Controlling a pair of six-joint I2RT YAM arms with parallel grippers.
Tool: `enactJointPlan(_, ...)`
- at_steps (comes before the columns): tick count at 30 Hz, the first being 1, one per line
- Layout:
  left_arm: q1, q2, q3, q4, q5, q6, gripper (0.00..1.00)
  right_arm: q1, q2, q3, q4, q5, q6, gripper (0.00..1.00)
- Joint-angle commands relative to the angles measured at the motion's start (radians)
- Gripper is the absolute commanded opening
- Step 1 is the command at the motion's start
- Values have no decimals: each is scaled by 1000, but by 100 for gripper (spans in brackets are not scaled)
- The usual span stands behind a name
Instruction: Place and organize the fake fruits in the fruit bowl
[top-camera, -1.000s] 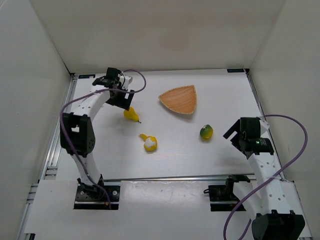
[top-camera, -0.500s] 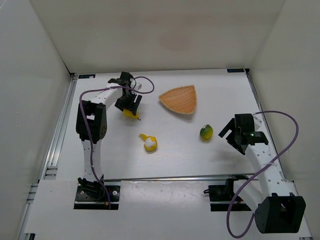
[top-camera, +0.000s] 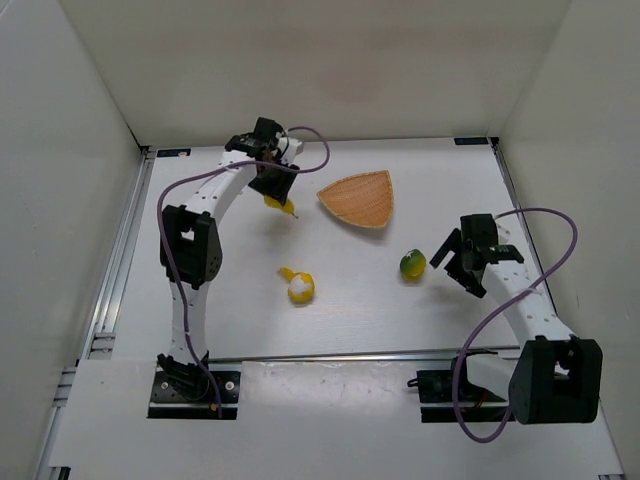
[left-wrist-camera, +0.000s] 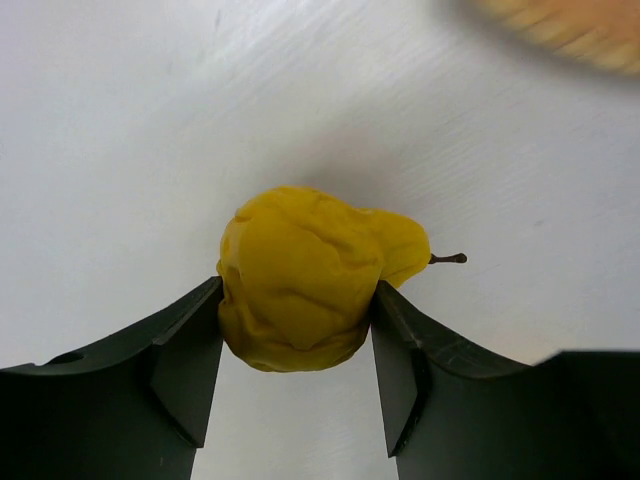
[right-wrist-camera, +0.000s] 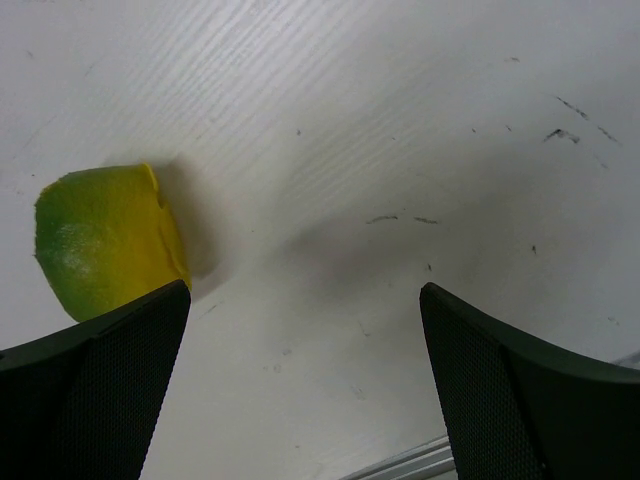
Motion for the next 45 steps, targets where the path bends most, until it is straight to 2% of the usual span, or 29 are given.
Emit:
enactJointPlan(1,-95,-17,129,16,-10,47,32,6,29,66,80,-75,-48,100)
enactJointPlan(6,-190,36,195,204,7,48,33,33,20,89,126,-113,-71,100)
enactJointPlan(8,-210,90,286,244,34,38,33,45,20,90,126,-113,-81,100)
enactJointPlan(11,-247,222,423,269,45,28,36,67,20,90,126,-139,-93,100)
enactJointPlan(15,-276,308,452,339,54,28,45,98,40,99,126,-152,-116,100)
enactJointPlan(16,-288,323,452,349,45,28,58,107,54,99,126,-152,-116,100)
enactJointPlan(20,-307,336,452,363,4,28,89,116,86,108,126,-152,-147,100)
enactJointPlan(21,-307,322,452,363,4,28,100,128,102,108,135,-161,-156,100)
enactJointPlan(24,-307,255,402,372,-47,28,100,139,152,126,158,-172,-186,100)
enactJointPlan(29,-307,43,256,372,-188,37,100,168,220,162,169,-189,-177,100)
enactJointPlan(37,-307,-285,-178,361,-343,35,100,187,352,182,169,-97,-130,100)
enactJointPlan(40,-288,-374,-289,326,-387,23,100,196,387,182,169,-84,-121,88)
enactJointPlan(41,-272,-413,-310,312,-388,23,100,196,387,191,169,-84,-121,75)
enactJointPlan(43,-240,-446,-366,275,-377,-4,100,205,396,191,169,-72,-111,63)
enactJointPlan(45,-218,-489,-408,263,-377,-18,100,205,375,200,169,-61,-111,45)
